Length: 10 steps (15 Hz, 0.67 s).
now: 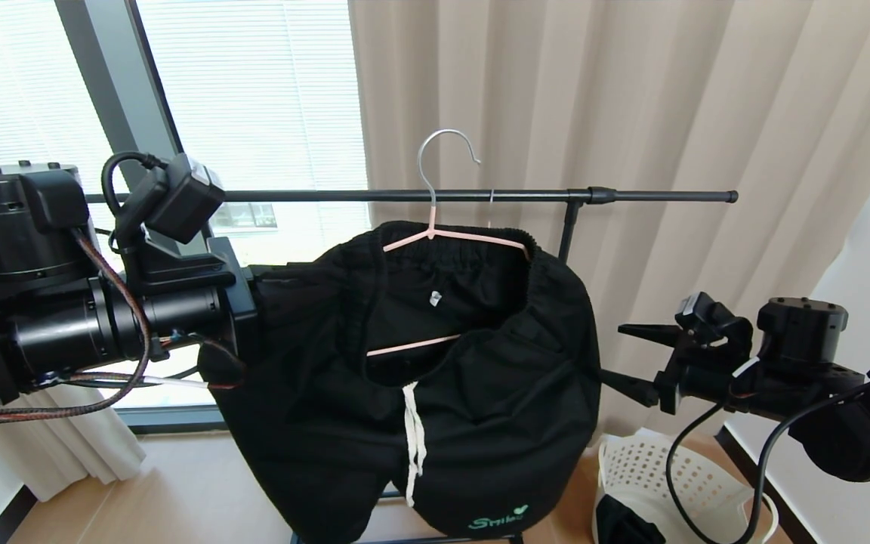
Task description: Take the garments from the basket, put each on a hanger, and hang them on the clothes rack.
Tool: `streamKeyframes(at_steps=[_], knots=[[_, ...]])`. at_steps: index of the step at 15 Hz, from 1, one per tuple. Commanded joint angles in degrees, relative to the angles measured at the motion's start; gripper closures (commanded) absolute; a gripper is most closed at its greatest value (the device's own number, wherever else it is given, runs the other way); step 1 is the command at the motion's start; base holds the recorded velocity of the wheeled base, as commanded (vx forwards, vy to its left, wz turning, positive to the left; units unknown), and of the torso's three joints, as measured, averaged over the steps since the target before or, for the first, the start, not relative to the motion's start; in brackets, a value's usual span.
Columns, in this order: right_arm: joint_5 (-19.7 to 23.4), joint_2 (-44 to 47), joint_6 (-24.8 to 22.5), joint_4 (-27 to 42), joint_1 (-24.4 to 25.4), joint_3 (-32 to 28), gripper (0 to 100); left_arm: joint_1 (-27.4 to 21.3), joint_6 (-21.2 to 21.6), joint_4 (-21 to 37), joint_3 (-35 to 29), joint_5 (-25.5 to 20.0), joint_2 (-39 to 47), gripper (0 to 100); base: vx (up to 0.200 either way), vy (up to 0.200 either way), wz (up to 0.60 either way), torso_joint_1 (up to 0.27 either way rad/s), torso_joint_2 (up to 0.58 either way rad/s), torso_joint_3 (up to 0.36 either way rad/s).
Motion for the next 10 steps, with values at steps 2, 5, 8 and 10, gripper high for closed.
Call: streamKeyframes(at_steps=[2, 5, 8, 10], knots=[[0.3, -1.2, -2.0, -0.1, 0.0, 1.4, 0, 0.5, -0.1, -0.1, 0.0, 0.2, 0.5, 100, 0.0, 0.0, 0.0, 0.0, 0.0, 0.0], [0.2, -3.3, -2.0, 0.0, 1.3, 2.1, 0, 2.3, -3.8, 0.0, 0.0, 0.3, 0.3, 100, 0.0, 0.0, 0.0, 0.0, 0.0, 0.0], [-3.5, -6.4, -1.8, 0.4, 4.3, 2.8, 0, 5.3, -8.3, 0.0, 0.0, 0.7, 0.3, 100, 0.0, 0.0, 0.0, 0.0, 0.0, 0.0], [-10.3, -8.0, -1.4, 0.6, 6.7, 2.8, 0, 7.5, -9.5, 0.2, 0.2, 0.7, 0.4, 100, 0.0, 0.0, 0.0, 0.0, 0.0, 0.0]])
